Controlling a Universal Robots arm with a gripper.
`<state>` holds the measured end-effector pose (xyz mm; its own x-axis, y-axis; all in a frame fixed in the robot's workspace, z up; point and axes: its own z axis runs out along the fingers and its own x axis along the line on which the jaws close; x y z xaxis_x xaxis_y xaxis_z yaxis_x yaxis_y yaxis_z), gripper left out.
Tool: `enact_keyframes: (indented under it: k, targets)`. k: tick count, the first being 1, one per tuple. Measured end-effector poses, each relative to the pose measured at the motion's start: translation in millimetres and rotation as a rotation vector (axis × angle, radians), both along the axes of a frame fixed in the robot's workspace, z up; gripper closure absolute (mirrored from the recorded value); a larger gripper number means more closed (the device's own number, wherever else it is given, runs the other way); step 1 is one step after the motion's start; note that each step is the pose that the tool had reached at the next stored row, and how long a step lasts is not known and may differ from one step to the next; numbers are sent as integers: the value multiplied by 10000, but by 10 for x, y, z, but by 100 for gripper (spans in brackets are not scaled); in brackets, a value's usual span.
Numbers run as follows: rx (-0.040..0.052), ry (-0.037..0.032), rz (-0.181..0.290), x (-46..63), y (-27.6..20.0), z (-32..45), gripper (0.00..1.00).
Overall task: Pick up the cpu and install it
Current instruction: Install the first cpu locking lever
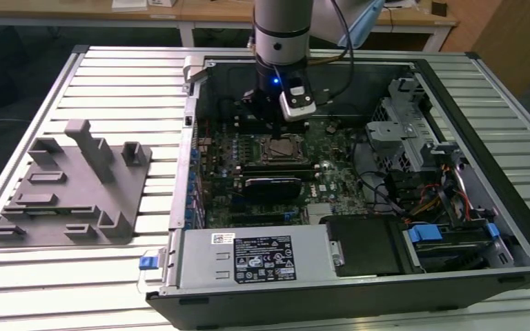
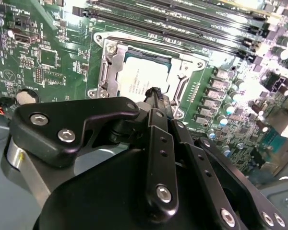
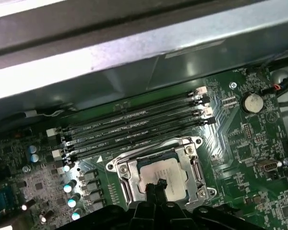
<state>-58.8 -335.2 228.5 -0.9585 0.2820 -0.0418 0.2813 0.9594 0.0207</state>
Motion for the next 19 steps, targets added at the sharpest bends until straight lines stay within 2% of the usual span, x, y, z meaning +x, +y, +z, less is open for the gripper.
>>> enact_keyframes:
  k: [7,12,19]
  targets:
    - [-68,2,436,66,0,-15,89]
    - [-102,1,515,159,0,-19,89]
    - [-108,2,529,164,-15,-19,89]
